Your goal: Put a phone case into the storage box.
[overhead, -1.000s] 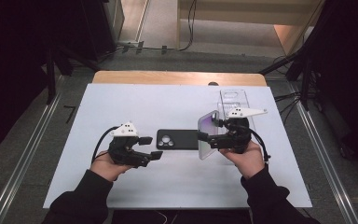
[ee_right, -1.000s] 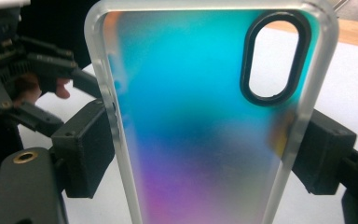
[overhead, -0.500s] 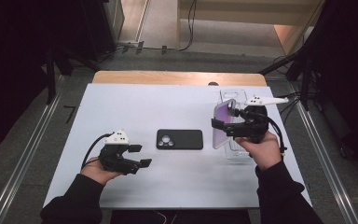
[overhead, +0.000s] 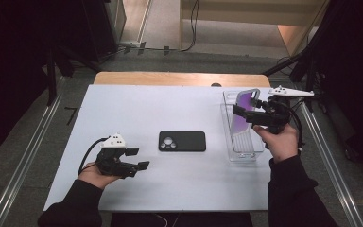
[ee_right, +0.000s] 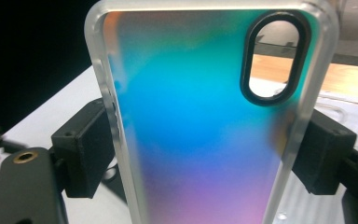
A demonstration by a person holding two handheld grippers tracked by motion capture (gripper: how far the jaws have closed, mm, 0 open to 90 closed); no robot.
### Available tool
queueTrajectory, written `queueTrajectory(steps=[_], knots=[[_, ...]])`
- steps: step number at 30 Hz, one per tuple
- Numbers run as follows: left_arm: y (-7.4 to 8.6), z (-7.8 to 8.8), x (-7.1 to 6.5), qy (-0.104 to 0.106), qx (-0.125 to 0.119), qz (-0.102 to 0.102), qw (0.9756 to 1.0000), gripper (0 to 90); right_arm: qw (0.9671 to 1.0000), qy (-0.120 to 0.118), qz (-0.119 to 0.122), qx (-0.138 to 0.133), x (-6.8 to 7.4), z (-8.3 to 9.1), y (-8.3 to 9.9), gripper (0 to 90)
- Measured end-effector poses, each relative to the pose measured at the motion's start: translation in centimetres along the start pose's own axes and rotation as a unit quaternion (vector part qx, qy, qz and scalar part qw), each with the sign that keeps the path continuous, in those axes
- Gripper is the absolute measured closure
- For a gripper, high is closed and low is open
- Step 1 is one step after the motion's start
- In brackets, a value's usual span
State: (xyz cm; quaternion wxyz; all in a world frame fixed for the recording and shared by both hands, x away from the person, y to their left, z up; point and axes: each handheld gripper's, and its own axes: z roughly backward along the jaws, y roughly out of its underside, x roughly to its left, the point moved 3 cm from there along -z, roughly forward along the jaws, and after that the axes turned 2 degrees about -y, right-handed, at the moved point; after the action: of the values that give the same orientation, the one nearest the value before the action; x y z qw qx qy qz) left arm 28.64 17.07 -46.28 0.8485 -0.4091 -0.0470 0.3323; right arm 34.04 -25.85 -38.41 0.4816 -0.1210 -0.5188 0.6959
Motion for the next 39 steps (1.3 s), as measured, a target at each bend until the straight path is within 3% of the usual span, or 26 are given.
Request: queueTrajectory(steps=[9, 15, 23, 27, 39], knots=[[0.2, -0.1, 0.1, -0.001, 0.003, 0.000, 1.0000, 30.5, 0.9975, 0.053, -0.037, -0.029, -3.0, -1.1, -1.3, 16.0], [0.4, -0.4, 0.3, -0.001, 0.002, 0.004, 1.0000, 30.5, 0.9941, 0.092, -0.045, -0.035, -5.1, -2.4, -2.1, 15.9], [0.6, -0.5, 0.4, -0.004, 0.009, 0.001, 0.9999, 30.5, 0.9884, 0.145, -0.040, -0.020, -7.0, -4.8, -2.8, 15.9], [0.6, -0.6, 0.4, -0.005, 0.010, -0.002, 0.9999, 30.5, 0.9864, 0.156, -0.043, -0.026, -7.6, -5.9, -3.0, 15.9], [0.6, -0.8, 0.3, -0.004, 0.015, -0.005, 0.9999, 30.5, 0.9839, 0.173, -0.043, -0.011, -9.4, -9.5, -2.7, 15.8]])
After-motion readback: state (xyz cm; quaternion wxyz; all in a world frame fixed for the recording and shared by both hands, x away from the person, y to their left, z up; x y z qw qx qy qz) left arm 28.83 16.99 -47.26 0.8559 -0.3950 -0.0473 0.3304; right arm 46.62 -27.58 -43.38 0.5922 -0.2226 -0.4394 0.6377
